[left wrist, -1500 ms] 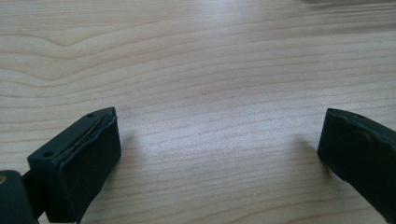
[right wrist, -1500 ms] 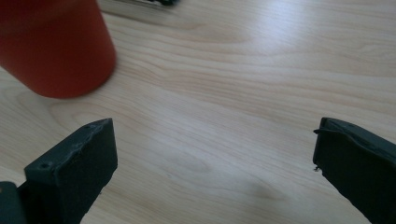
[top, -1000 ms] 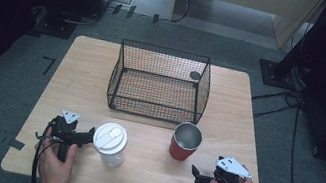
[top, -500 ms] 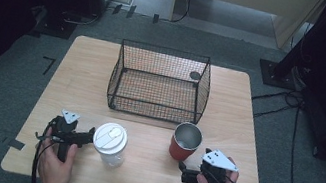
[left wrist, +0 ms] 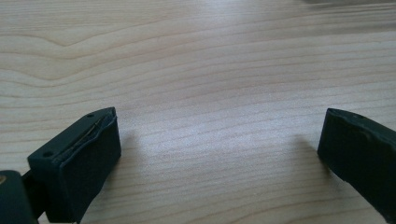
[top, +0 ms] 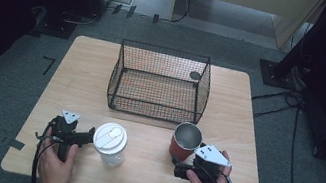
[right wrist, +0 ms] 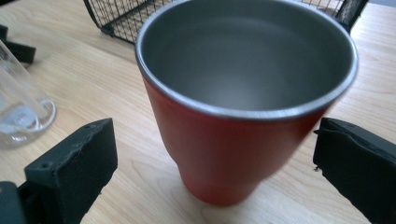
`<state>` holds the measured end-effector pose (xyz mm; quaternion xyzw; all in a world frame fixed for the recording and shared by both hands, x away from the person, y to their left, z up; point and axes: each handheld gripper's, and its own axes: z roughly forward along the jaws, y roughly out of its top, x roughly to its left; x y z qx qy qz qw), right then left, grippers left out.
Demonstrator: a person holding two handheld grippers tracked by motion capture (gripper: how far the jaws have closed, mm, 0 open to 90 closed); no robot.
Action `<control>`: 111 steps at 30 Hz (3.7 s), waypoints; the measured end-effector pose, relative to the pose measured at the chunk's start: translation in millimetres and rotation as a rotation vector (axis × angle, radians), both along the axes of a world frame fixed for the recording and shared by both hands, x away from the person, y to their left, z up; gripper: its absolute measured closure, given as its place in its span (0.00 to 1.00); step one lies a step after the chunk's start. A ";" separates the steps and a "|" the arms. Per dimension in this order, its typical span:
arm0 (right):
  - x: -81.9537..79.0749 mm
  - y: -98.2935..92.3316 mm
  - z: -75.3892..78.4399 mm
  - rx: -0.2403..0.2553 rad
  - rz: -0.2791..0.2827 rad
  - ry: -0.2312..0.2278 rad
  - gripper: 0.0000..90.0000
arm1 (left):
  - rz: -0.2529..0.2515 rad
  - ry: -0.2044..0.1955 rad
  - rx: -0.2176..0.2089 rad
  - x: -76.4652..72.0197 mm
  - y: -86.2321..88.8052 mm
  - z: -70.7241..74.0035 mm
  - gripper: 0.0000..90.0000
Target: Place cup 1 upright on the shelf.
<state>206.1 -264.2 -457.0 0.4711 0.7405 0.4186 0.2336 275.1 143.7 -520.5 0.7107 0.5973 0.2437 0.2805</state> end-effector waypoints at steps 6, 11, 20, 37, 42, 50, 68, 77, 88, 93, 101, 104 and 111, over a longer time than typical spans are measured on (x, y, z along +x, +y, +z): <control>6.5 6.2 3.8 -0.005 -0.049 -0.007 0.00 | 0.000 0.000 0.000 0.0 0.0 0.0 0.00; 12.7 10.7 3.6 -0.005 -0.078 -0.011 0.00 | 0.000 0.000 0.000 0.0 0.0 0.0 0.00; 21.7 18.0 1.6 -0.004 -0.125 -0.026 0.04 | 0.000 0.000 0.000 0.0 0.0 0.0 0.00; 25.0 24.5 0.6 -0.002 -0.151 -0.037 0.08 | 0.000 0.000 -0.001 0.0 0.0 0.0 0.00; 24.7 26.3 1.2 0.004 -0.178 -0.034 0.08 | 0.000 0.000 -0.001 0.1 0.0 0.0 0.00; 22.3 26.3 8.2 0.013 -0.179 -0.039 0.08 | 0.000 0.000 0.000 0.1 0.0 0.0 0.00; 22.6 30.0 43.1 0.041 -0.205 -0.085 0.08 | 0.002 0.000 0.000 0.9 -0.8 0.0 0.00; 25.1 33.3 69.9 0.058 -0.205 -0.132 0.08 | 0.002 0.000 0.000 0.9 -0.8 0.0 0.00; 32.5 32.5 96.0 0.064 -0.205 -0.191 0.08 | 0.005 0.000 0.002 1.4 -1.1 0.2 0.00; 39.8 35.8 101.7 0.081 -0.203 -0.202 0.08 | 0.006 0.000 0.000 1.6 -1.3 0.1 0.00; 56.2 51.0 107.8 0.097 -0.177 -0.265 0.08 | 0.006 0.001 0.001 1.6 -1.3 0.2 0.00; 64.7 57.0 109.8 0.113 -0.175 -0.278 0.09 | 0.006 0.000 0.001 1.6 -1.3 0.2 0.00; 84.4 67.4 116.2 0.106 -0.173 -0.321 0.08 | 0.007 0.001 -0.001 1.6 -1.4 0.2 0.00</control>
